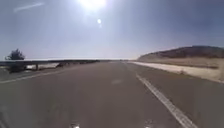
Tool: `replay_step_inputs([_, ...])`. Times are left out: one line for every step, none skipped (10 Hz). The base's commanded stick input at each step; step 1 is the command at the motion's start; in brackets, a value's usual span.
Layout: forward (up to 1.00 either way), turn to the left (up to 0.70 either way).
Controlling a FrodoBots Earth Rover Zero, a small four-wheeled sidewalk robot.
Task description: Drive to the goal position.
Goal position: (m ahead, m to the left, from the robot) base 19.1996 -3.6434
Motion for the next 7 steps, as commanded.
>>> replay_step_inputs([1.0,0.0])
replay_step_inputs([1.0,0.0])
replay_step_inputs([1.0,0.0])
replay_step_inputs([1.0,0.0])
replay_step_inputs([1.0,0.0])
replay_step_inputs([1.0,0.0])
replay_step_inputs([1.0,0.0])
